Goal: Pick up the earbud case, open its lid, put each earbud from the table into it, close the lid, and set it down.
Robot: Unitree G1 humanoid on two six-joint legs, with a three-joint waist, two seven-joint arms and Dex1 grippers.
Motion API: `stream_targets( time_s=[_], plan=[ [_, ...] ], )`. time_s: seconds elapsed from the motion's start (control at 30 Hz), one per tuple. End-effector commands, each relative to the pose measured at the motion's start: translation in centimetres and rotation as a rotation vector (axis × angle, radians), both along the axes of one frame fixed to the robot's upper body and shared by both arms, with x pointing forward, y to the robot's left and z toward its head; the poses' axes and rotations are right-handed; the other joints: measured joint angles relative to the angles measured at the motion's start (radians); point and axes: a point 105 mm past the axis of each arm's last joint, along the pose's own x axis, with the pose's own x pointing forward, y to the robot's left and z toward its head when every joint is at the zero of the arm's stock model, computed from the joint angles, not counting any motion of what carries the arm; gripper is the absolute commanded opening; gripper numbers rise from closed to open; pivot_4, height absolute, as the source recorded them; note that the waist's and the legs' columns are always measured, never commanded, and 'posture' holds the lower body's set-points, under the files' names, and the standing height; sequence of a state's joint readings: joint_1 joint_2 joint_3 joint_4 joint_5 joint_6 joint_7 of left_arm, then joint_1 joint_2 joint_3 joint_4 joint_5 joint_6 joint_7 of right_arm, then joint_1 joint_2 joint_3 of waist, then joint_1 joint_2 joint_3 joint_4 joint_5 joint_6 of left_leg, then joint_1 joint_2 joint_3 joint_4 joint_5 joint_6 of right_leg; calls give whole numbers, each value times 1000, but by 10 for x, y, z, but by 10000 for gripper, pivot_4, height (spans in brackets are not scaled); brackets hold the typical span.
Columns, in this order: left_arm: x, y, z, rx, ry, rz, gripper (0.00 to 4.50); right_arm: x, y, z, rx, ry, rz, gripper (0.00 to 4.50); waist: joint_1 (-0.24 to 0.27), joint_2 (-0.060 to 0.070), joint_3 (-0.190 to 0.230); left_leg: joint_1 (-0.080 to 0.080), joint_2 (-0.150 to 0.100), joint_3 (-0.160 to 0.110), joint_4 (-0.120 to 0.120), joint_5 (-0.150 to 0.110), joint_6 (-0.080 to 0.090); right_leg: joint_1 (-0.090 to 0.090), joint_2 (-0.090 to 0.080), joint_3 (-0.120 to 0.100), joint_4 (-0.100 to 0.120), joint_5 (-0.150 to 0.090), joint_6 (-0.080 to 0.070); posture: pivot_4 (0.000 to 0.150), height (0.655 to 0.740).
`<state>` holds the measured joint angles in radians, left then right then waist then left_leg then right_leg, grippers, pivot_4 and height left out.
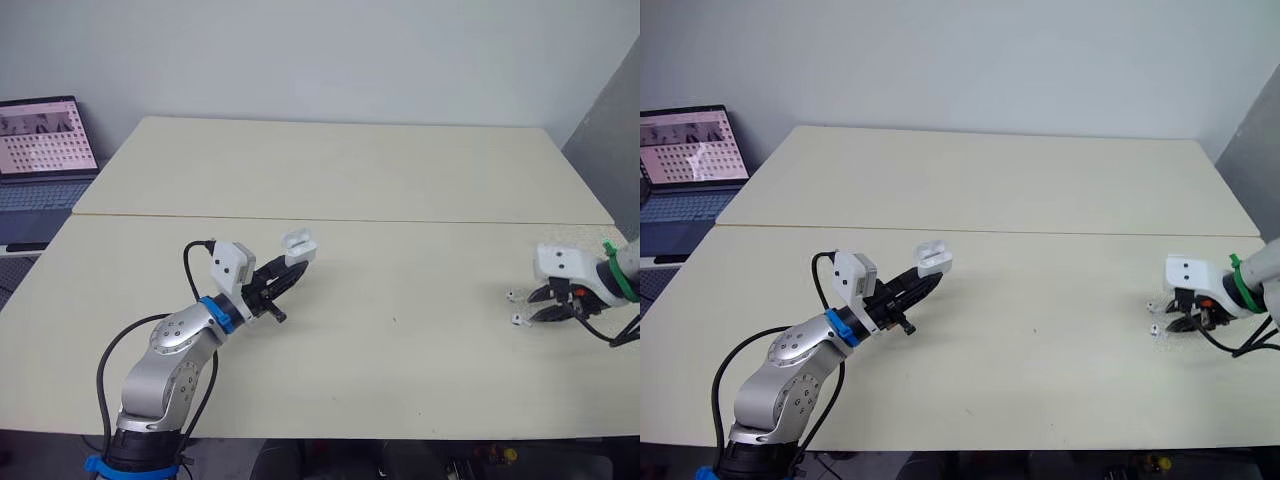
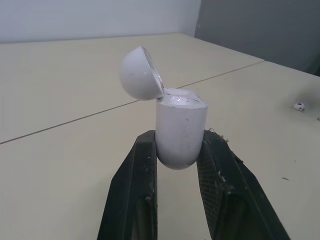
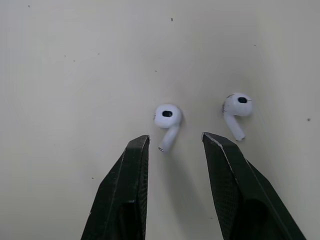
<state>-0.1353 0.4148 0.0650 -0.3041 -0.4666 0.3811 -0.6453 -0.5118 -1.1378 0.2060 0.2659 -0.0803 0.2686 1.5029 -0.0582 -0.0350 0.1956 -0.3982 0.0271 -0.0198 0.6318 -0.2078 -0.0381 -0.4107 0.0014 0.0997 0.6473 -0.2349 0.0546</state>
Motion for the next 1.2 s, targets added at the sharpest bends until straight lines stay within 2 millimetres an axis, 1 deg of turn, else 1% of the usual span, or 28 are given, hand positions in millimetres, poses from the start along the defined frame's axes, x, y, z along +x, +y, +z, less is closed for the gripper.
stream_targets(
  time_s=[0.03, 0.17, 0.27, 0.53, 0.63, 0.7, 0.8, 0.9, 1.07, 1.2],
  plan=[
    [-1, -4, 13, -6, -56, -21, 7239, 0, 2, 15, 13, -70, -19, 17127, 1, 0, 0, 0, 0, 0, 0, 0, 0, 0, 0, 0, 0, 0, 0, 1500, 7400],
    [-1, -4, 14, -4, -56, -25, 7239, -4, 6, 9, 24, -64, -28, 17127, 2, 0, 0, -1, 0, -1, 0, 0, 0, 0, 0, 0, -1, 0, 0, 1500, 7400],
    [-1, -4, 14, -2, -57, -26, 7239, -3, 7, 10, 34, -71, -38, 17127, 1, 0, 0, -1, 0, 0, 0, 0, 0, 0, 0, 0, -1, 0, 0, 1500, 7400],
    [-1, -3, 15, 1, -58, -24, 7239, 15, 8, 23, 35, -124, -48, 17127, 0, 0, 0, 0, 0, 0, 0, 0, 0, 0, 0, 0, 0, 0, 0, 1500, 7400],
    [0, -3, 15, 0, -59, -23, 7239, 29, 11, 25, 37, -151, -50, 17127, 0, 0, 0, -1, 0, 0, 0, 0, 0, 0, 0, 0, -1, 0, 0, 1500, 7400],
    [1, -4, 15, 0, -60, -24, 7239, 35, 12, 22, 38, -149, -50, 17127, -1, 0, 0, -1, 0, 0, 0, 0, 0, 0, 0, 0, -1, 0, 0, 1500, 7400],
    [2, -4, 16, 2, -61, -24, 7239, 37, 13, 12, 53, -98, -52, 17127, 1, 0, 0, -1, 0, 0, 0, 0, 0, 0, 0, 0, -1, 0, 0, 1500, 7400],
    [0, -4, 17, 5, -61, -24, 7239, 41, 8, 3, 32, -78, -56, 17127, 1, 0, 0, -1, 0, 0, 0, 0, 0, 0, 0, 0, -1, 1, 1, 1500, 7400],
    [-4, 1, 15, 11, -55, -5, 7239, 46, 4, -2, 15, -73, -55, 17127, -1, 0, 0, -1, 0, 0, 0, 0, 0, 0, 0, 0, -1, 1, 1, 1500, 7400],
    [-7, 1, 15, 9, -53, 2, 7239, 48, 3, -5, 7, -67, -48, 17127, -1, 0, 0, -1, 0, 0, 0, 0, 0, 0, 0, 0, 0, 1, 1, 1500, 7400]
  ],
)
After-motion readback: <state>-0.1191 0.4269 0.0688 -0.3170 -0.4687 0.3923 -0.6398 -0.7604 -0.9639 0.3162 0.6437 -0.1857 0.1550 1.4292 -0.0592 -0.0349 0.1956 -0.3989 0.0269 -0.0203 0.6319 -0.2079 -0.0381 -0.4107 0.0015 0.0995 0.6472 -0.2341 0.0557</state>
